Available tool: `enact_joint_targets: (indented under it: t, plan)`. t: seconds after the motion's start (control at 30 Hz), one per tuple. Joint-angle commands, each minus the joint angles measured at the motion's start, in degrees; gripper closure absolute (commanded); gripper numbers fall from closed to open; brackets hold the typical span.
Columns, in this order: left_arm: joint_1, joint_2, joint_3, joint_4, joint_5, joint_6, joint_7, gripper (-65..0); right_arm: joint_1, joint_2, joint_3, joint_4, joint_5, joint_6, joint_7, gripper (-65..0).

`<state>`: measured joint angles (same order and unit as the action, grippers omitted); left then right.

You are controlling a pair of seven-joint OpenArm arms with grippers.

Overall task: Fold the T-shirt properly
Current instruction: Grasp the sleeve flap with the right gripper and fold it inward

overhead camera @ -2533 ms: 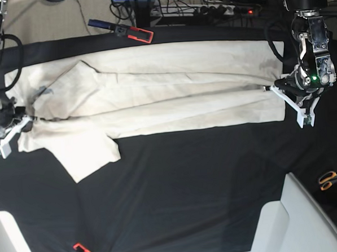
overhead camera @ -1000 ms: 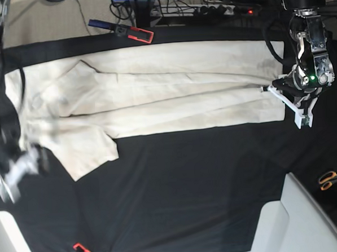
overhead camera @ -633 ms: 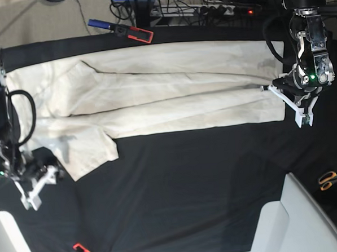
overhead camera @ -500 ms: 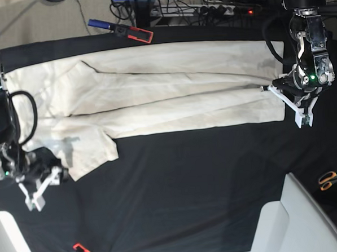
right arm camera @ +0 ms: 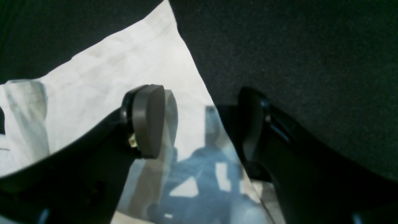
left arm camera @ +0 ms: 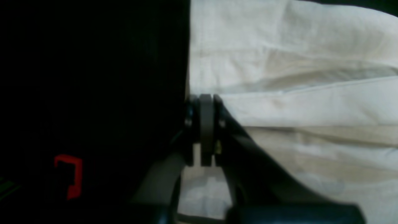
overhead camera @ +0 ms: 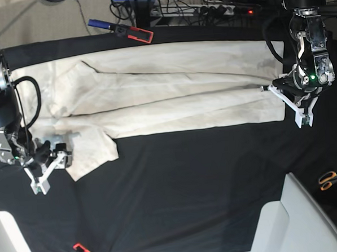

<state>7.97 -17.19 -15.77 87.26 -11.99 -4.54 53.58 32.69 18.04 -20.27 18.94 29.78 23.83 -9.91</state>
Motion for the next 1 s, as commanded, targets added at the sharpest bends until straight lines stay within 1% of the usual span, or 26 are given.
enact_joint_targets:
  t: [0.0, 0.03, 0.07, 0.2, 0.23, 0.3, 0.4, 0.47, 0.57, 0.63, 0.67, 0.73, 0.83, 0.87, 0.9, 0.97]
  plan:
    - [-0.63, -0.88, -0.36, 0.87, 0.34, 0.27, -0.62, 0.0, 1.47, 0.37, 0.01, 0.18, 0.33, 0.21, -0.24, -34.5]
    - [-0.63, -0.88, -0.36, 0.87, 0.34, 0.27, -0.62, 0.0, 1.47, 0.37, 0.01, 0.09, 0.33, 0.21, -0.24, -31.4]
    - [-0.63, -0.88, -0.36, 0.87, 0.34, 0.27, -0.62, 0.0, 1.47, 0.37, 0.01, 0.09, 0.33, 0.21, -0.24, -26.3]
    - [-0.80, -0.88, -0.36, 0.87, 0.34, 0.27, -0.53, 0.0, 1.47, 0.37, 0.01, 0.09, 0.33, 0.21, -0.24, -0.8]
    - [-0.80, -0.88, -0.36, 0.87, 0.34, 0.27, -0.44, 0.0, 1.47, 0.37, 0.01, 0.09, 0.33, 0.21, -0.24, 0.0]
    - [-0.89, -0.88, -0.36, 0.87, 0.34, 0.27, -0.44, 0.0, 1.47, 0.37, 0.01, 0.09, 0.33, 0.21, -0.33, -1.8]
    - [-0.98, -0.88, -0.36, 0.87, 0.34, 0.27, -0.44, 0.0, 1.47, 0.46, 0.27, 0.45, 0.33, 0.21, -0.33, 0.0]
    - [-0.98, -0.88, -0.36, 0.87, 0.34, 0.27, -0.44, 0.0, 1.55, 0.46, 0.27, 0.71, 0.33, 0.21, -0.33, 0.0]
    - [-0.98, -0.88, -0.36, 0.87, 0.34, 0.27, -0.35, 0.0, 1.29, 0.64, 0.36, 4.84, 0.33, 0.21, -0.59, 0.0]
    - [-0.98, -0.88, -0.36, 0.87, 0.34, 0.27, -0.35, 0.0, 0.76, 0.99, 0.45, 7.57, 0.33, 0.21, -2.44, 0.0]
    - [-0.98, -0.88, -0.36, 0.87, 0.34, 0.27, -0.35, 0.0, 0.50, 1.69, 0.45, 9.32, 0.42, 0.21, -4.02, 0.0]
    - [-0.98, -0.88, -0.36, 0.87, 0.34, 0.27, -0.35, 0.0, 0.32, 2.05, 0.54, 12.58, 0.59, 0.12, -6.92, 0.0]
    - [-0.98, -0.88, -0.45, 0.87, 0.34, 0.27, -0.35, 0.0, -0.29, 2.13, 0.54, 15.65, 0.59, 0.03, -9.74, 0.0]
    - [-0.98, -0.88, -0.45, 0.87, 0.34, 0.27, -0.35, 0.0, -0.47, 2.13, 0.54, 16.45, 0.59, -0.41, -10.35, 0.0]
    - [-0.98, -0.88, -0.45, 0.87, 0.34, 0.27, -0.35, 0.0, -0.99, 2.22, 0.54, 17.24, 0.59, -1.73, -11.49, 0.0]
    - [-0.98, -0.96, -0.45, 0.96, 0.34, 0.27, -0.35, 0.0, -2.14, 3.28, 0.54, 19.96, 0.68, -3.57, -12.99, 0.0]
